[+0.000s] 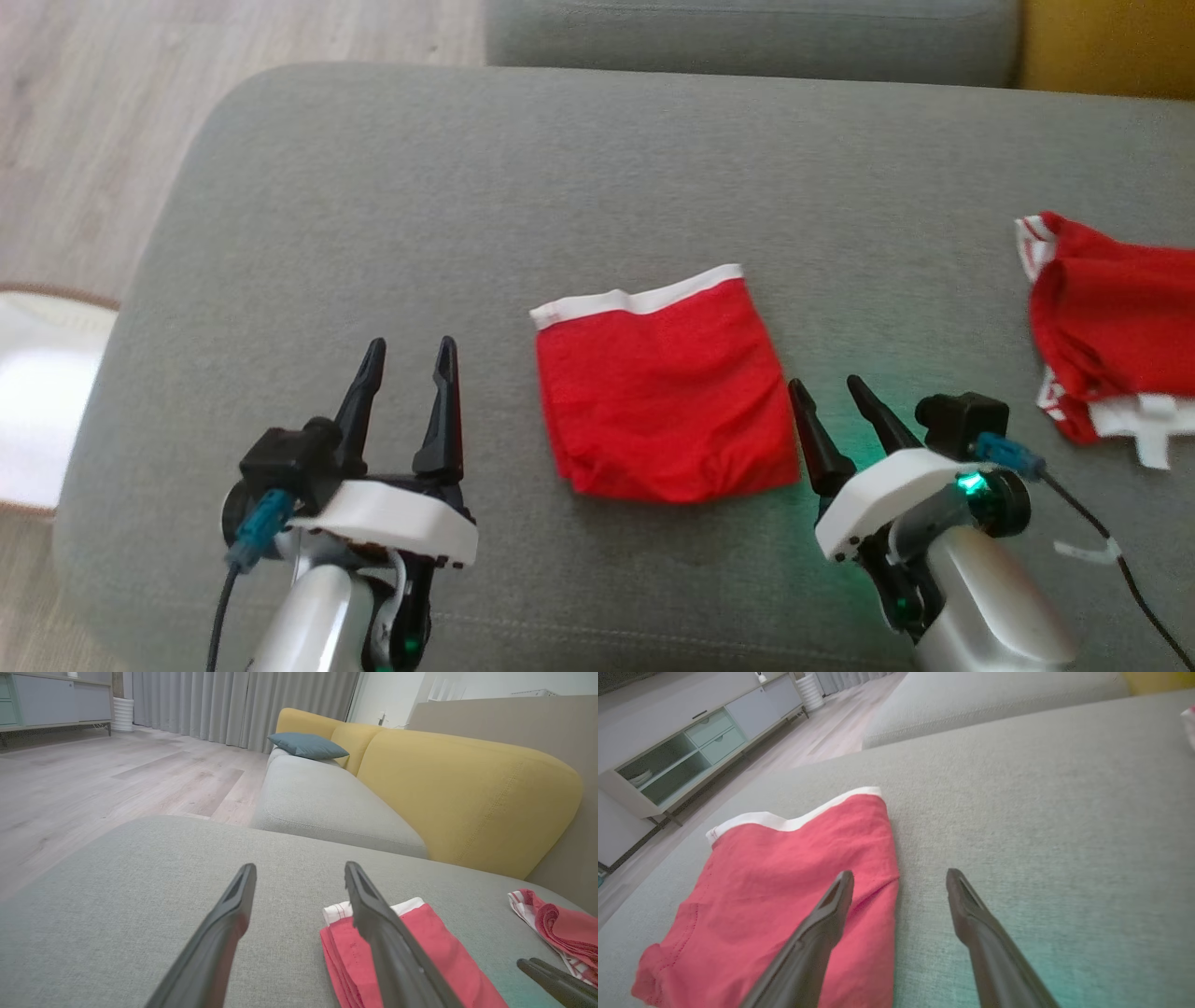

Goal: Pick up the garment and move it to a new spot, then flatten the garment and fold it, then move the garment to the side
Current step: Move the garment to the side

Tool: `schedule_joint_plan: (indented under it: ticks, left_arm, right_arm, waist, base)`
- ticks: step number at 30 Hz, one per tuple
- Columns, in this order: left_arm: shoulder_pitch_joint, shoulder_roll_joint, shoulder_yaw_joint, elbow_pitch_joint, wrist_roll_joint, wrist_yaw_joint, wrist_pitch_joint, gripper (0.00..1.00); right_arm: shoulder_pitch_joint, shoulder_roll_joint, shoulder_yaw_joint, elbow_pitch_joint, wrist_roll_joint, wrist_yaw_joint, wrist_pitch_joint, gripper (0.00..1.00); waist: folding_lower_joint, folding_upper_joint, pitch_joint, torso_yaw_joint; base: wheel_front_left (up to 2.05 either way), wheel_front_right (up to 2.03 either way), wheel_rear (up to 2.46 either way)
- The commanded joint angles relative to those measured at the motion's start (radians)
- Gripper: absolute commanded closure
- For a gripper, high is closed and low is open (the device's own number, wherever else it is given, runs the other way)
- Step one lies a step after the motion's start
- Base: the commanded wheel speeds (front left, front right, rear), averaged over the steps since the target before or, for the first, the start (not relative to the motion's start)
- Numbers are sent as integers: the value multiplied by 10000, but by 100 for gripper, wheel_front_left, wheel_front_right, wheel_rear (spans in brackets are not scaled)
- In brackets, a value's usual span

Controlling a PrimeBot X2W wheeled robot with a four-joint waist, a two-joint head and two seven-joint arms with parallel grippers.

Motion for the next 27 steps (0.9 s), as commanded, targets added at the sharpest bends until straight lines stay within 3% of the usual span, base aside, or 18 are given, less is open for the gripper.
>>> schedule_joint_plan:
  ticks: [1, 19, 21, 27]
  left_arm:
    - [-562, 66, 226, -308, -38, 46, -122, 0]
    - [-979, 66, 19, -318, -144, 136, -122, 0]
    - [-1038, 66, 106, -345, -121, 140, -122, 0]
    - [-1088, 66, 495, -352, 64, 89, -122, 0]
  right_arm:
    - [-506, 62, 219, -3, 291, 67, 57, 0]
    - [-2451, 62, 897, 2906, 1174, 67, 80, 0]
    - [-2554, 62, 1055, 3127, 1134, 67, -69, 100]
    - [-2856, 62, 1490, 3485, 1011, 67, -776, 100]
  waist:
    - [0, 0, 132, 293]
    - [0, 0, 1022, 1450]
    - [0, 0, 1057, 1477]
    - [0, 0, 967, 1153]
  base:
    - [0, 0, 0]
    - [0, 0, 0]
    - [0, 0, 0]
    - [0, 0, 0]
